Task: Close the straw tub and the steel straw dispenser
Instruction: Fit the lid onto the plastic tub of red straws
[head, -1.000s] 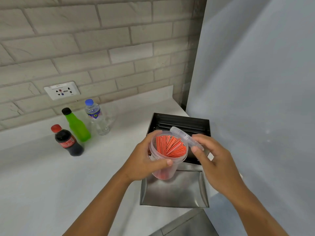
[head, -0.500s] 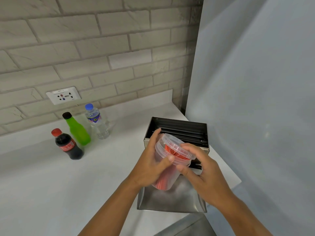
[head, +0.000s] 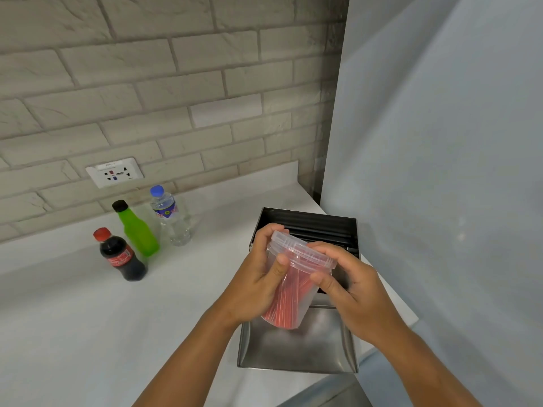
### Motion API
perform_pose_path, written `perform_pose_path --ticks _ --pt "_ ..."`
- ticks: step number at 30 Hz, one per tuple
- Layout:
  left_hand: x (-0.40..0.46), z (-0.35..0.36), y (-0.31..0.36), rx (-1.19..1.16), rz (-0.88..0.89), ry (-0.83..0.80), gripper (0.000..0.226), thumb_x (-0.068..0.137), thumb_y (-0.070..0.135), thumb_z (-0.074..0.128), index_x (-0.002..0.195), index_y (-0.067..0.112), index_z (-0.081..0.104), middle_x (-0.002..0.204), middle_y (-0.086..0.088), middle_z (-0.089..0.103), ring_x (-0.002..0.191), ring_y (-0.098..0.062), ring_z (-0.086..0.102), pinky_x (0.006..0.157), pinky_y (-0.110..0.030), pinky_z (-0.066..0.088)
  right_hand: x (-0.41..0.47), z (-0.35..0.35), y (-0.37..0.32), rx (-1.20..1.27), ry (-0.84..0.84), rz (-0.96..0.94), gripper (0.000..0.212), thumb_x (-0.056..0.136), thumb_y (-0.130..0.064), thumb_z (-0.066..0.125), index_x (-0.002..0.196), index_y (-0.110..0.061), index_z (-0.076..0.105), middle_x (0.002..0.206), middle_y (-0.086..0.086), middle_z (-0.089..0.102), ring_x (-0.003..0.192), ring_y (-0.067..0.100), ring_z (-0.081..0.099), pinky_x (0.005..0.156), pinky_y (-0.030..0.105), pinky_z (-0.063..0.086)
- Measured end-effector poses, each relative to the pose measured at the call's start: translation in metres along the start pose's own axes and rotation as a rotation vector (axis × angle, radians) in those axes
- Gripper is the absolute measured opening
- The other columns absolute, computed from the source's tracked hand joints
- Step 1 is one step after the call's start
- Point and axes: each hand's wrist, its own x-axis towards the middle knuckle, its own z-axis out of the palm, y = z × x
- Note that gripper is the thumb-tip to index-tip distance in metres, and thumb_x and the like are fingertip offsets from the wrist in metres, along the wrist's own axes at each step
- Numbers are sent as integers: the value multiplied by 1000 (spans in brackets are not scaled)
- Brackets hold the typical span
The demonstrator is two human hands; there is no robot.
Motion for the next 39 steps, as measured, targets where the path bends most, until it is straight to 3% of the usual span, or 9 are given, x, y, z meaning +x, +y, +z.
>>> perform_pose_path --ticks 6,13,17,22,25,27,31,36,39 --pt "-2 0 3 5 -17 32 57 92 78 41 139 46 35 119 15 66 106 -13 71 85 -19 56 1 4 -1 17 2 -3 40 99 -39 64 137 -28 62 125 -3 72 116 23 70 90 38 62" --pt "-2 1 3 27 -27 47 62 94 78 39 136 33 39 113 16 66 99 -10 72 80 -17 56 1 7 -3 15 23 -22 36 101 -40 61 135 -30 62 124 -6 72 115 19 70 87 24 59" --pt "-3 0 3 24 -32 58 61 93 78 39 132 31 41 110 16 67 95 -11 74 78 -22 58 0 8 -1 -27 54 -39 33 103 -35 60 134 -27 64 121 -8 73 112 16 70 86 23 60" --pt "-5 1 5 -28 -45 80 58 92 79 42 127 32 45 108 15 67 92 -12 74 74 -23 59 1 16 -1 -97 121 -73 35 101 -41 57 131 -26 67 119 -15 72 114 12 68 87 21 58" --pt "-6 -3 5 -71 -51 79 62 91 79 42 131 31 43 112 18 66 98 -12 74 77 -23 59 -1 14 1 -33 79 -29 46 98 -47 61 139 -27 61 128 -14 68 122 15 65 91 24 58" --pt "-7 -7 5 -112 -81 78 64 89 82 41 132 35 42 115 16 67 104 -17 74 81 -26 60 -2 11 0 44 53 24 50 95 -47 66 143 -35 55 131 -20 66 125 7 63 90 17 56" --pt "-8 -12 5 -105 -118 79 67 87 85 39 136 39 45 122 15 66 113 -17 71 86 -27 60 -2 14 0 118 71 19 38 95 -30 66 133 -34 62 125 -20 70 118 4 67 88 14 55" --pt "-10 -9 3 -19 -124 150 74 85 88 42 147 49 42 129 34 60 117 0 66 85 -13 54 -2 16 1 -3 167 17 27 95 -32 67 122 -30 70 112 -13 74 107 10 72 84 21 60" --pt "-10 2 1 27 -129 140 72 86 87 45 148 51 36 139 21 60 122 -8 65 95 -23 57 3 22 -1 -102 218 -45 24 96 -34 70 118 -23 74 108 -9 74 105 17 70 84 25 59"
